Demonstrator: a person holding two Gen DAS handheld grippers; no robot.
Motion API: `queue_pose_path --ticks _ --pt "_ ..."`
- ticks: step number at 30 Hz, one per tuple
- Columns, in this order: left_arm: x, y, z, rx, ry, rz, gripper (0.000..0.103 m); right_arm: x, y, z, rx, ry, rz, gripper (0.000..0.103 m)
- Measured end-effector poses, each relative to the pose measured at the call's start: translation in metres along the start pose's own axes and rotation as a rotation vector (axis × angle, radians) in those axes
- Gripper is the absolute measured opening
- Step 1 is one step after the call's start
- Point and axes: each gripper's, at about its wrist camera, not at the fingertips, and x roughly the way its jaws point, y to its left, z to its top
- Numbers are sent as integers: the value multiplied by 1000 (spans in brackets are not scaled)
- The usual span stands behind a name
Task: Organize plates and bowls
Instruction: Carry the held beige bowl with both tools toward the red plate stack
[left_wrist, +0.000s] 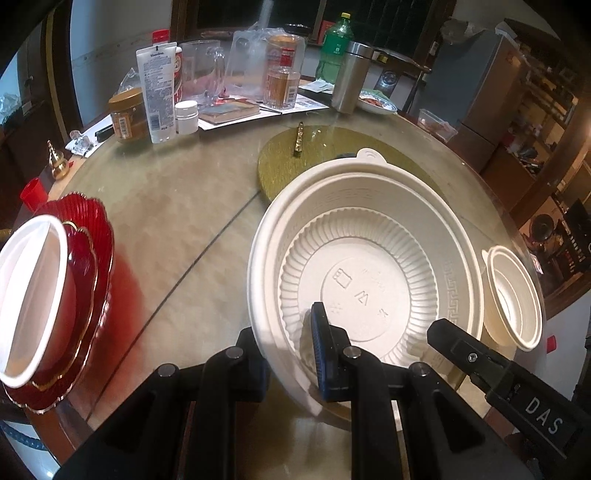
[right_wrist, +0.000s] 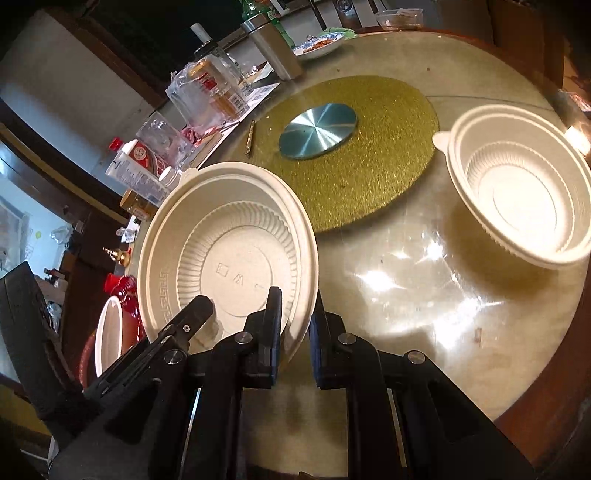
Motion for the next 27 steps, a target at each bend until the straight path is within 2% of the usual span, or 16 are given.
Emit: queue_pose_path --ticks 12,27 --pt "-14 6 -22 -1 -15 -2 18 -7 1 -26 -19 -9 6 13" --pt "-41 23 -34 -25 -62 -11 18 -13 22 -39 -78 -28 33 13"
